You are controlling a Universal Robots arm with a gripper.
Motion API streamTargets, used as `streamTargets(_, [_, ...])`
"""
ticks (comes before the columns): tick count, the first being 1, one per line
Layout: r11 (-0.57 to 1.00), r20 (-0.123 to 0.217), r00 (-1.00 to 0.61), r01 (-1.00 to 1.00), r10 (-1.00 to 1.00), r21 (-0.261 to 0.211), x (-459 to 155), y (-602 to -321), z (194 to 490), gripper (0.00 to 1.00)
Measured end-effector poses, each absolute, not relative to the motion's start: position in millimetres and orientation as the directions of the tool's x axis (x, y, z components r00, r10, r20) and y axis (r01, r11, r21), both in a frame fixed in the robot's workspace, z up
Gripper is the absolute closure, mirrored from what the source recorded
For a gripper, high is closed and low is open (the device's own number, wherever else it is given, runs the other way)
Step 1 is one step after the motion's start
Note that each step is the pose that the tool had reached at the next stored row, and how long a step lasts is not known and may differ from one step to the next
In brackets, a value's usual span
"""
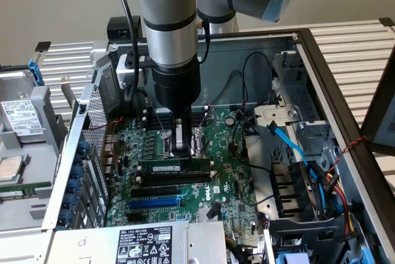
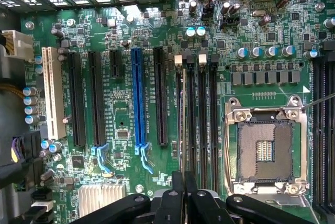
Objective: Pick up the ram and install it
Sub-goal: 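Insert the ram into the slot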
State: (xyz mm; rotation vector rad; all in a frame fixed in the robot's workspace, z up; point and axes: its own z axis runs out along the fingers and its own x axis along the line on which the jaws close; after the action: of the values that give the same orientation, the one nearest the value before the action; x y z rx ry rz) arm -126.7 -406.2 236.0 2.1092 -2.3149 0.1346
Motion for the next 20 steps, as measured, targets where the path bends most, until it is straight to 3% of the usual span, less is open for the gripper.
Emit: streamTargets(20, [0.054, 0.072, -0.058, -0.997, -0.996, -0.063, -128.9, -404.2, 234.4, 0.87])
